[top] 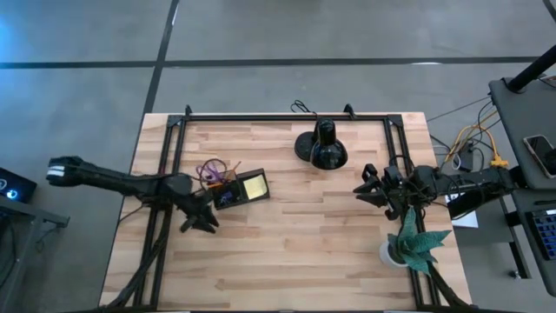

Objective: Pick and place office supplies into organizer
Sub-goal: Return to Home Position

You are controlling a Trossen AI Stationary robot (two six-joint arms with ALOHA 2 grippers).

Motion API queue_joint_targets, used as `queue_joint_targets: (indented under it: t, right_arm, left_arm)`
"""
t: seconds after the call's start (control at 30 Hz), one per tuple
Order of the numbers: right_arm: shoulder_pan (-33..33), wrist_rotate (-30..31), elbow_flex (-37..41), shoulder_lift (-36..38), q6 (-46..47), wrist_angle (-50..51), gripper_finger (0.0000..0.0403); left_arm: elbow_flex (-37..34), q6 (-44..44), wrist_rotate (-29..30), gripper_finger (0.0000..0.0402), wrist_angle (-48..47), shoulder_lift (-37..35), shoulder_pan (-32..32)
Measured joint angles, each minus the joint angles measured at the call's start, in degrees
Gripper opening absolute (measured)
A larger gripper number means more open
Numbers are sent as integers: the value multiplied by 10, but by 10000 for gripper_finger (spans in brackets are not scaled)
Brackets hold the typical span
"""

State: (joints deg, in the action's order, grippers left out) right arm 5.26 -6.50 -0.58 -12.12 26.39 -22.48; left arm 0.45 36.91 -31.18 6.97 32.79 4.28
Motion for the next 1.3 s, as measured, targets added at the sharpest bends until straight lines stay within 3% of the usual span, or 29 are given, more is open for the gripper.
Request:
queue_joint_targets:
  t: [0.33,0.43,0.57,0.67,0.8,0.9,1.1,1.3]
  right_arm:
    - [0,0,0,0,0,0,91]
    - [0,0,0,0,0,0,91]
    - [0,0,0,0,0,2,91]
    - [0,0,0,0,0,11,91]
    - [0,0,0,-1,0,13,91]
    - [1,0,0,-1,2,12,91]
    - [1,-19,0,-6,-17,12,91]
    - [1,-21,0,-11,-127,13,91]
  left_arm:
    - [0,-50,320,148,54,72,-1]
    - [0,-76,361,148,80,84,-2]
    - [0,-136,329,148,149,90,-2]
    - [0,-165,226,148,208,89,-2]
    - [-1,-165,79,148,198,98,-2]
    - [-1,-165,15,148,198,111,-2]
    - [-1,-216,25,148,207,133,-1]
    - [-2,-242,141,148,299,118,-2]
